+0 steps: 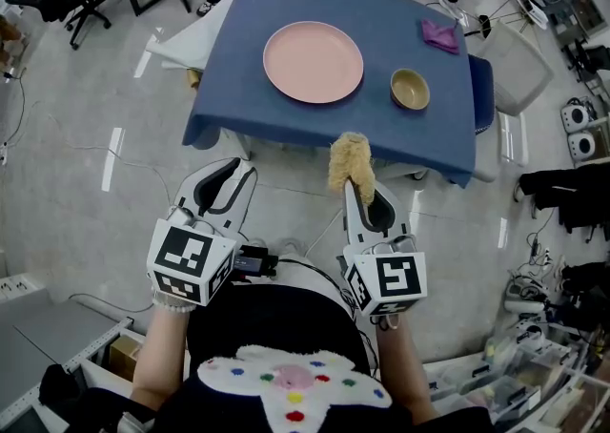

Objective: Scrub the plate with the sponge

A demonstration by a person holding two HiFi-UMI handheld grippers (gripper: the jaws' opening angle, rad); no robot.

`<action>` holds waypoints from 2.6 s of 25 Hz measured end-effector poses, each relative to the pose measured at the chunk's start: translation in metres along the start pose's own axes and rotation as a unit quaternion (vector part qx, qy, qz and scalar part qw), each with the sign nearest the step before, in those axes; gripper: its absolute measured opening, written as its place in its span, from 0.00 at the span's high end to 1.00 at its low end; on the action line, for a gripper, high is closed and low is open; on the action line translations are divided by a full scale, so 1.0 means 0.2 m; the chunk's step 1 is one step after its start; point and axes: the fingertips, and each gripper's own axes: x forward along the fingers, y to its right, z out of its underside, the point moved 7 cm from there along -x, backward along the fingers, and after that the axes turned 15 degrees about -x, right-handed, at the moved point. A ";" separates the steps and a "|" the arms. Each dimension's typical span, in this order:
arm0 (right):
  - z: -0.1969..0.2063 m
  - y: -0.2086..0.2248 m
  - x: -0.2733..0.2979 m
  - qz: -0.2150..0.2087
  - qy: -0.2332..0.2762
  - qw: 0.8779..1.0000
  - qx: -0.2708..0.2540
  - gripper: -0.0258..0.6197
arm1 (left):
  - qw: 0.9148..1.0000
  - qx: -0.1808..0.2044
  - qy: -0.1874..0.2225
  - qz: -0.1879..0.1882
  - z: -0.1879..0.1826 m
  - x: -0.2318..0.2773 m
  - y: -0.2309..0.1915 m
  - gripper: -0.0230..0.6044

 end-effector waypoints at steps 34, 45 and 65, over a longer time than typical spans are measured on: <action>0.11 0.36 0.18 0.036 -0.010 0.999 0.017 0.87 | 0.999 0.000 0.032 -0.001 -0.22 0.43 -0.05 0.81; 0.00 0.48 0.65 0.046 -0.043 0.998 0.021 0.87 | 1.000 -0.017 -0.003 0.012 -0.43 0.80 -0.38 0.81; -0.06 0.50 1.16 0.052 -0.102 0.993 0.014 0.87 | 0.997 -0.051 -0.057 0.027 -0.49 1.12 -0.79 0.81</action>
